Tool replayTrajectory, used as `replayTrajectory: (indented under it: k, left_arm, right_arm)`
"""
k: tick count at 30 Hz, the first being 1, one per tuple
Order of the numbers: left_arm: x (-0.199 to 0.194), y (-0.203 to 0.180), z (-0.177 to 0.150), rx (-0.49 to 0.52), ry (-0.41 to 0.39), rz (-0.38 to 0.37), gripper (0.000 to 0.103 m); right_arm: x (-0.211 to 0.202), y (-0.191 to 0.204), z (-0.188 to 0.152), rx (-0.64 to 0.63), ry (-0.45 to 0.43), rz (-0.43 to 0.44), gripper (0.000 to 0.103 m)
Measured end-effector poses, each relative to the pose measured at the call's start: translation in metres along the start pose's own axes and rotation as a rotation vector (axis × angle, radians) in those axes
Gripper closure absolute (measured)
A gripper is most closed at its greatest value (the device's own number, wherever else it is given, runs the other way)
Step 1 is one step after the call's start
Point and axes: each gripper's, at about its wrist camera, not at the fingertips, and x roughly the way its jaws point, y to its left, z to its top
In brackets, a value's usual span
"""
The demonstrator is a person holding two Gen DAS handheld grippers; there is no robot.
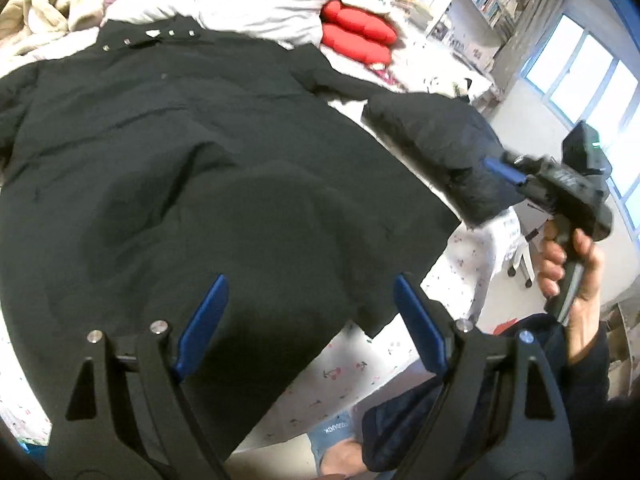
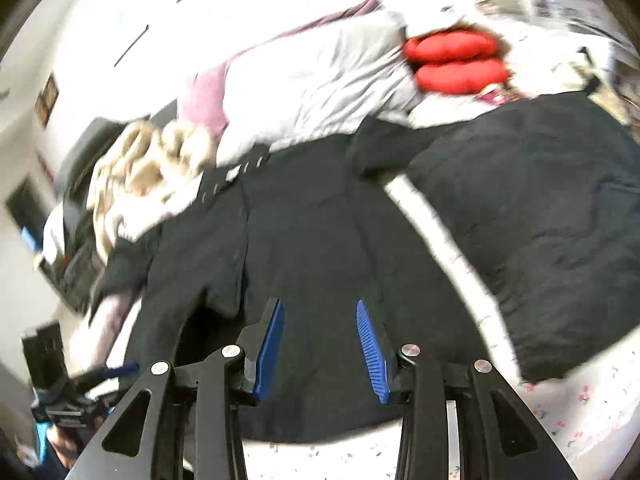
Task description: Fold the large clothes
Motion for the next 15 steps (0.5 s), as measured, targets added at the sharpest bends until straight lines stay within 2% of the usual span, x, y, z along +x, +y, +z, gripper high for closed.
replayTrajectory:
  k: [1, 2, 5, 8, 9, 11, 12, 13, 15]
  left_arm:
    - [0.005, 0.001, -0.002, -0.007, 0.018, 0.015, 0.018]
    - [0.010, 0.004, -0.004, -0.020, 0.035, 0.023, 0.018]
    - [0.019, 0.023, -0.012, -0.103, 0.088, 0.044, 0.018]
    - [0.010, 0.046, -0.017, -0.173, 0.081, 0.077, 0.018]
    - [0.003, 0.053, -0.018, -0.193, 0.069, 0.093, 0.018]
    - [-0.007, 0.067, -0.021, -0.228, 0.049, 0.124, 0.018]
    - [-0.013, 0.076, -0.023, -0.254, 0.038, 0.144, 0.018]
    - [-0.018, 0.082, -0.025, -0.274, 0.031, 0.159, 0.018]
    - [-0.028, 0.095, -0.029, -0.310, 0.016, 0.190, 0.018]
  right_arm:
    - [0.004, 0.003, -0.002, 0.012, 0.025, 0.066, 0.063]
    - [0.016, 0.010, -0.007, 0.003, 0.096, 0.132, 0.063]
    - [0.061, 0.046, -0.019, -0.083, 0.265, 0.204, 0.062]
    - [0.093, 0.081, -0.031, -0.112, 0.352, 0.285, 0.062]
    - [0.104, 0.090, -0.036, -0.114, 0.378, 0.291, 0.062]
    - [0.129, 0.106, -0.054, -0.127, 0.459, 0.213, 0.066]
    - [0.140, 0.108, -0.060, -0.134, 0.490, 0.175, 0.086]
    - [0.146, 0.110, -0.065, -0.133, 0.518, 0.168, 0.097]
    - [0.151, 0.108, -0.066, -0.149, 0.541, 0.132, 0.098]
